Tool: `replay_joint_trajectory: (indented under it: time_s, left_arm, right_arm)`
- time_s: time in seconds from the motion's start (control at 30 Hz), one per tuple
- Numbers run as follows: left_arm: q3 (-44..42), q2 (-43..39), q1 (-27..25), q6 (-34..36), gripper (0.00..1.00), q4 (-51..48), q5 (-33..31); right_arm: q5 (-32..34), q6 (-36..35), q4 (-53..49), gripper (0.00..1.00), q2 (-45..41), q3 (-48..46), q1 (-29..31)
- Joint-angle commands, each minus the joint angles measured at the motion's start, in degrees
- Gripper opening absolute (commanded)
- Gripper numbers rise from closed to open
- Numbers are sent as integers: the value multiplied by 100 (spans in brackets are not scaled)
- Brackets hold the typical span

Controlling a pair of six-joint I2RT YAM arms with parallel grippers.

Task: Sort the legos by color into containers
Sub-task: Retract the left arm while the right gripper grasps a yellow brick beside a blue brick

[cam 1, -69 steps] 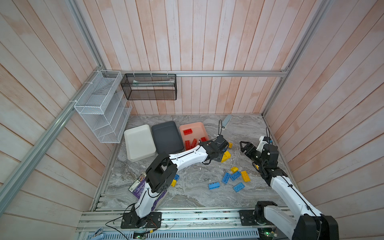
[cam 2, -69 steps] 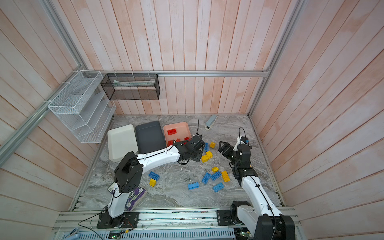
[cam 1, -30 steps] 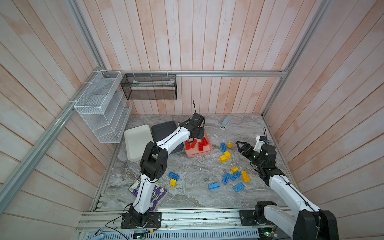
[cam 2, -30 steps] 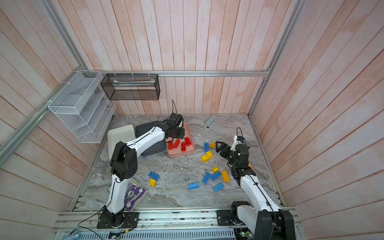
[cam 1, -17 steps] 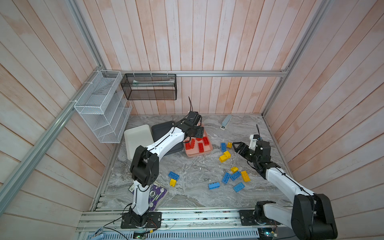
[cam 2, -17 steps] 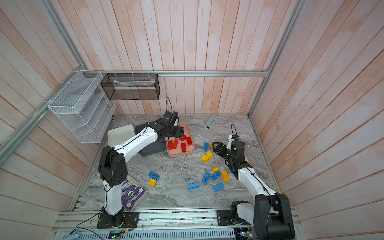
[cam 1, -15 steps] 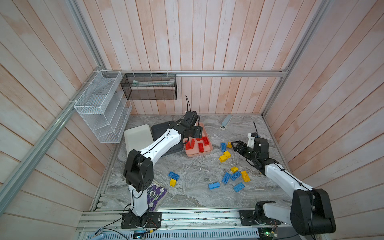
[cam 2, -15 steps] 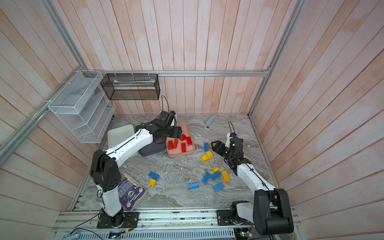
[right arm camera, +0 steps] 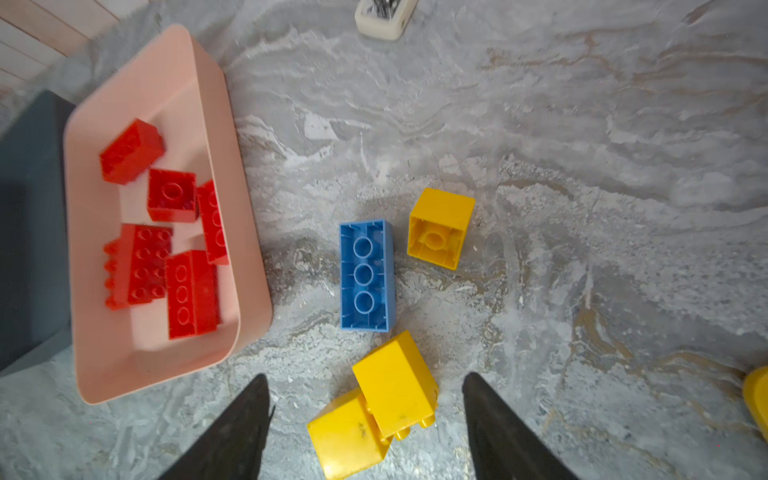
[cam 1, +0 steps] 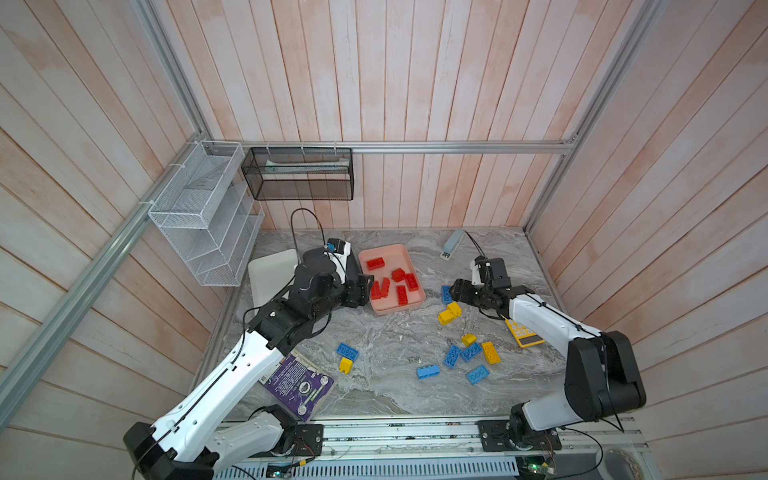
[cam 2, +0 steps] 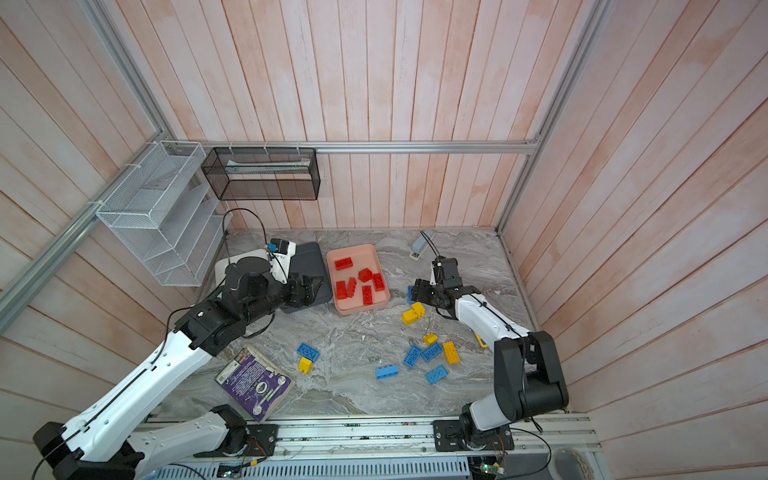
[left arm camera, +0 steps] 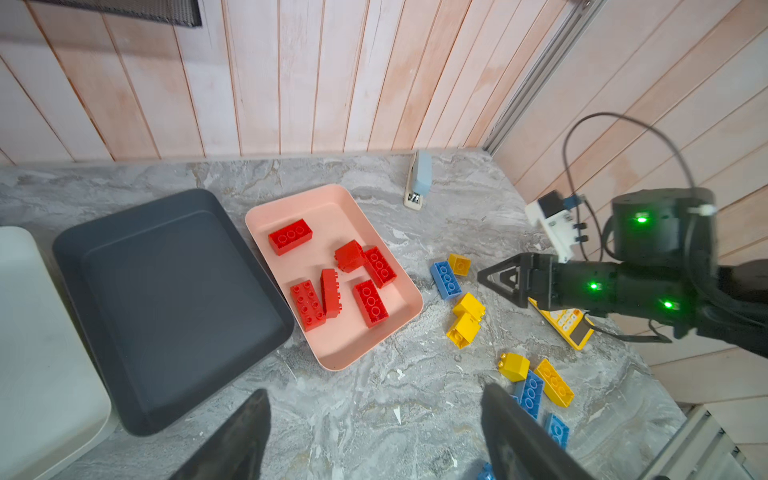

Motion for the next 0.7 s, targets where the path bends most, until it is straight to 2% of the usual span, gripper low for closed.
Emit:
replay_joint_trajectory:
  time_s: [0.0, 0.23, 0.43, 0.57, 0.67]
  left_arm:
    - [-469, -692, 35, 250, 83, 50, -167]
    - [-1244, -1565, 49, 453, 86, 195, -458]
    - [-1523, -1581, 50, 492, 85, 252, -320]
    - [-1560, -1595, 47, 510, 85, 243, -220]
    - [-1590, -1679, 46, 512, 85, 261, -154]
  right_arm:
    - [545, -274, -655, 73, 376, 233, 140]
    - [825, -289, -816, 65, 1055, 393, 283]
    - [1121, -167, -903, 64, 1418, 559, 468]
    - [1183, -85, -905, 56, 1524, 604, 497]
    - [1278, -41, -944, 56, 1576, 662, 501]
